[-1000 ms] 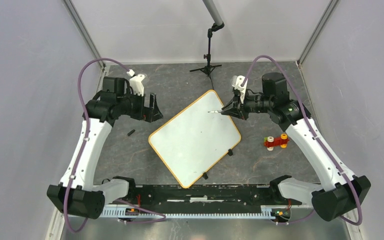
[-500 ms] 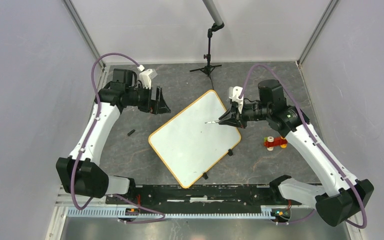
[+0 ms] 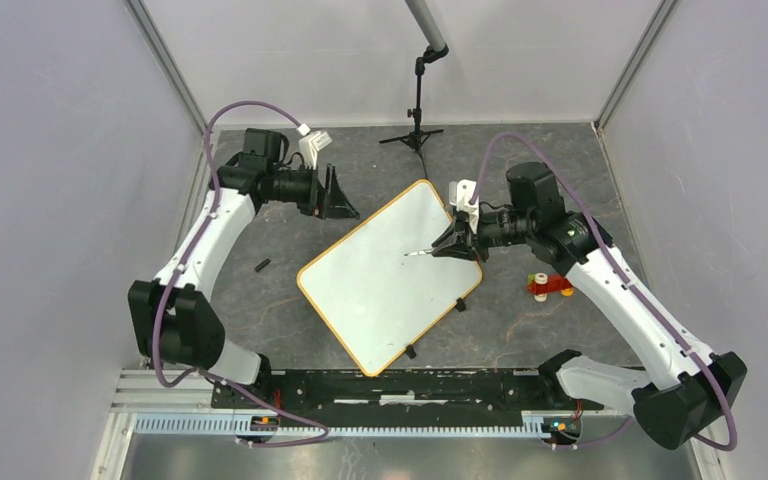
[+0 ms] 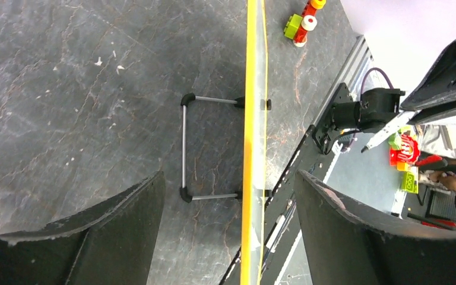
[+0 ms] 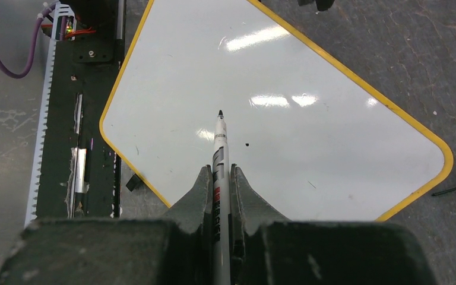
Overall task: Write a sentence on the whiteboard
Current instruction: Move the whiteboard to the center of the board.
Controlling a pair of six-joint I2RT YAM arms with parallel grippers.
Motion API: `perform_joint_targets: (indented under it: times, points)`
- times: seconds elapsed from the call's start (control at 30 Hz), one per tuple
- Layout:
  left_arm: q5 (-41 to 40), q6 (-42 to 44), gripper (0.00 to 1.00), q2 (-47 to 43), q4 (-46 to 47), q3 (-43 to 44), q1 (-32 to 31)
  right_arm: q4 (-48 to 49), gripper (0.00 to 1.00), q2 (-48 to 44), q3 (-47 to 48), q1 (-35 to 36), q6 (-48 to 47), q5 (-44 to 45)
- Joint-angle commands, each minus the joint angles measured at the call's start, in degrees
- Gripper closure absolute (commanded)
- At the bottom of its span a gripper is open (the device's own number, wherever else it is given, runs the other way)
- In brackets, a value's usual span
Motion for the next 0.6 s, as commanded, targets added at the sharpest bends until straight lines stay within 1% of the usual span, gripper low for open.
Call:
perform_joint_targets:
  times: [0.0,0.1,0.17,0.3,0.37,0.47,0.57]
  points:
    - [1.53,-1.42,0.17,4.15,2.32,4.33,-3.1,-0.38,1.0,0.14,1.39,0.69,-1.22,-0.62]
    - [-0.02,0.2,0.22,6.79,0.54,6.66,-5.36,-1.13,1.0,0.03,1.59,0.93,-1.67,-0.41]
    - [0.6,0.35,0.26,8.13,0.4,7.34,-6.3,-1.74,1.0,0.04,1.79,0.97,-2.11,-0.02]
    - [1.03,2.85,0.43,10.23,0.21,8.37,-8.13,-2.61,1.0,0.13,1.97,1.14,-2.61,0.25]
    - [1.09,3.89,0.51,11.42,-0.91,9.32,-9.09,-3.04,1.0,0.2,1.92,1.23,-2.98,0.17]
    - [0.92,6.35,0.61,13.37,-2.88,10.75,-10.75,-3.48,1.0,0.34,1.88,1.41,-3.35,0.0]
    - [0.93,8.86,0.73,15.36,-4.97,12.47,-12.41,-4.29,1.0,0.65,1.97,1.57,-4.06,-0.51]
